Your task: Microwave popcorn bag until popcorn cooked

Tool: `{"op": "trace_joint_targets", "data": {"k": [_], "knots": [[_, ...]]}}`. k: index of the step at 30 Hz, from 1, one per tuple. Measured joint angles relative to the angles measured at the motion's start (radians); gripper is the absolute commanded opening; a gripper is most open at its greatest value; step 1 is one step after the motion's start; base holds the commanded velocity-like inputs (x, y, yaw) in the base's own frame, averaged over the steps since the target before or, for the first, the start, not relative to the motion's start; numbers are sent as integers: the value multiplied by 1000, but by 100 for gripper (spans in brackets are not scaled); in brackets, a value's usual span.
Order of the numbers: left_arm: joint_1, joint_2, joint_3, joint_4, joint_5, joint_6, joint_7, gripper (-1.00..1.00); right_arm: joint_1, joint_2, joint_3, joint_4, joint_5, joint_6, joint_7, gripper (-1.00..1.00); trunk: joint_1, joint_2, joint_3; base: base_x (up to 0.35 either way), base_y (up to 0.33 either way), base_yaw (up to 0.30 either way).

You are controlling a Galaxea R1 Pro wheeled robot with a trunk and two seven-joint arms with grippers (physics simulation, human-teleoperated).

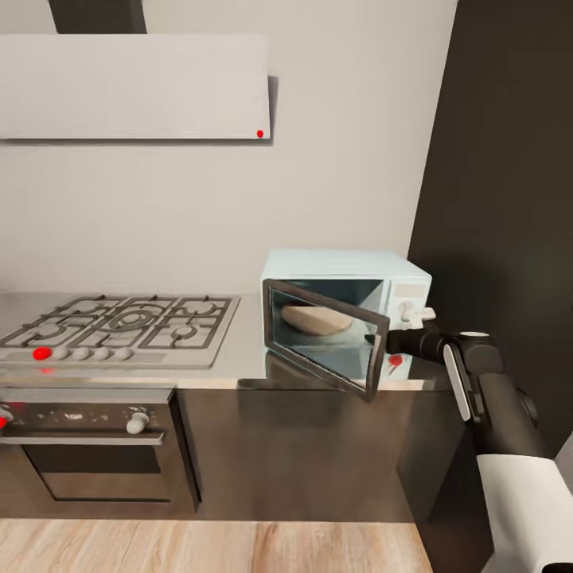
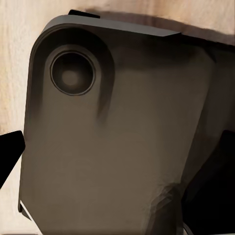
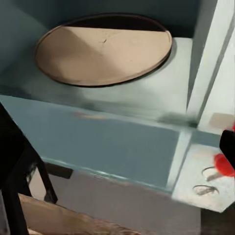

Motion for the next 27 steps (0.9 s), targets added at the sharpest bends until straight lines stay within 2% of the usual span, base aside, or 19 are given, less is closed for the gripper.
{"op": "trace_joint_targets", "data": {"k": [14, 27], "knots": [[0, 0, 0, 0, 0, 0, 0, 100, 0, 1, 0, 0, 5, 0, -7, 100, 0, 0, 0, -251, 224, 0], [0, 0, 0, 0, 2, 1, 0, 100, 0, 4, 1, -1, 10, 0, -61, 100, 0, 0, 0, -122, 294, 0]]}}
